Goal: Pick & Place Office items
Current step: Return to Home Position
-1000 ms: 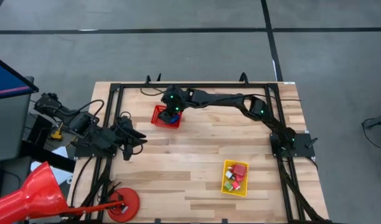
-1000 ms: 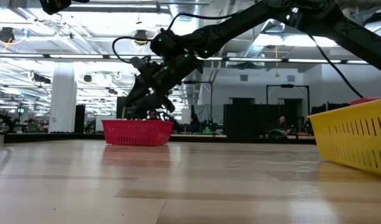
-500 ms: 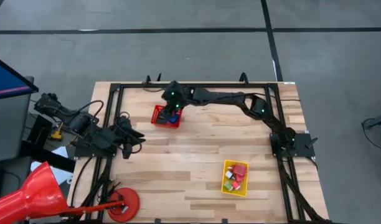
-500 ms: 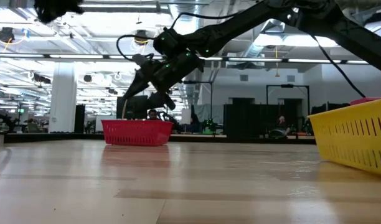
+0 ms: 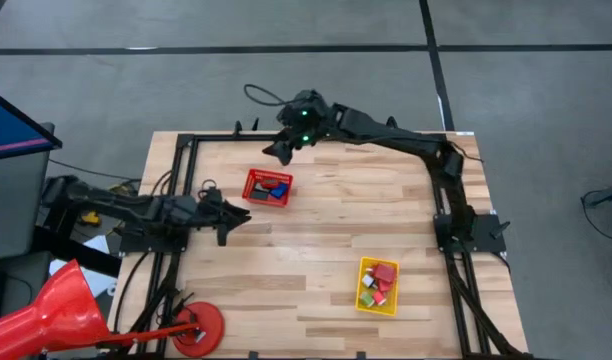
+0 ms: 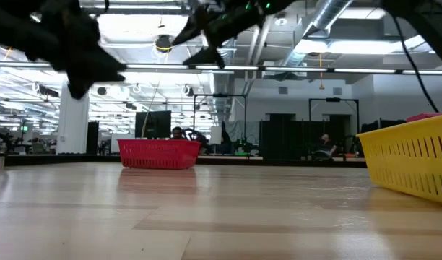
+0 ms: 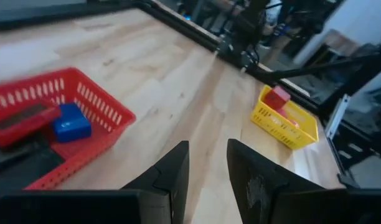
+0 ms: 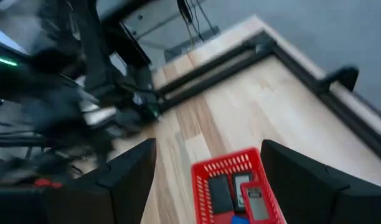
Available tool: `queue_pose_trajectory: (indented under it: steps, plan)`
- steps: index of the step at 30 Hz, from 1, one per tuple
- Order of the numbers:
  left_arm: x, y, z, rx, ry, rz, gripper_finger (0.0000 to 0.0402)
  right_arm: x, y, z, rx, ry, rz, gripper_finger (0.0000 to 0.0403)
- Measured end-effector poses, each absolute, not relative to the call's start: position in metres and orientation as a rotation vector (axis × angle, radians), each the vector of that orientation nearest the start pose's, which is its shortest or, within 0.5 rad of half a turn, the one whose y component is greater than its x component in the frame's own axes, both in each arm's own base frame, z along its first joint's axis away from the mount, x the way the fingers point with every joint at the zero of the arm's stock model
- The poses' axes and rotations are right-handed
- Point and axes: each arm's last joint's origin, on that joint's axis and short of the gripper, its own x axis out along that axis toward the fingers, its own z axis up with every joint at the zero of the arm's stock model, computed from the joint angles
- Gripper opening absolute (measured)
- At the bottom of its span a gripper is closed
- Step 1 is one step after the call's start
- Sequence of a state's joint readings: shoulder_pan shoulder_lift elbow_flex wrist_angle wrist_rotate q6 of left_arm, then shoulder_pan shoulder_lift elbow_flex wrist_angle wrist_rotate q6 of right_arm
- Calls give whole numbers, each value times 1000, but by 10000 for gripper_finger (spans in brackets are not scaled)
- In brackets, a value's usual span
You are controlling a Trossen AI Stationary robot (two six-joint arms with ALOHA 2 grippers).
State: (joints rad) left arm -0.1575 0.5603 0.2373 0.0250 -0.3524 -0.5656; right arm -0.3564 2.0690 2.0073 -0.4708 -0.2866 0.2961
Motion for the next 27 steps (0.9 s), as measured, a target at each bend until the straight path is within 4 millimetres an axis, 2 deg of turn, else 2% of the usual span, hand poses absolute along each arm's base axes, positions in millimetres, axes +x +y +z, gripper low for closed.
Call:
queue_pose_trajectory:
  steps: [2,7,12,20,24,27]
  plan:
    - [140,-3,185,-483,205,250,104,442,-152,345,438,485,-152,282]
    - [140,11,185,-385,199,207,104,430,-132,368,362,479,-181,282]
    - [130,13,180,-370,218,178,104,424,-115,376,315,509,-197,282]
    - [102,11,172,-349,127,196,104,414,-92,388,292,497,-202,282]
    - [89,11,172,-328,100,239,104,394,-86,401,290,436,-241,282]
    - [90,12,172,-290,92,260,104,374,-82,409,293,367,-270,282]
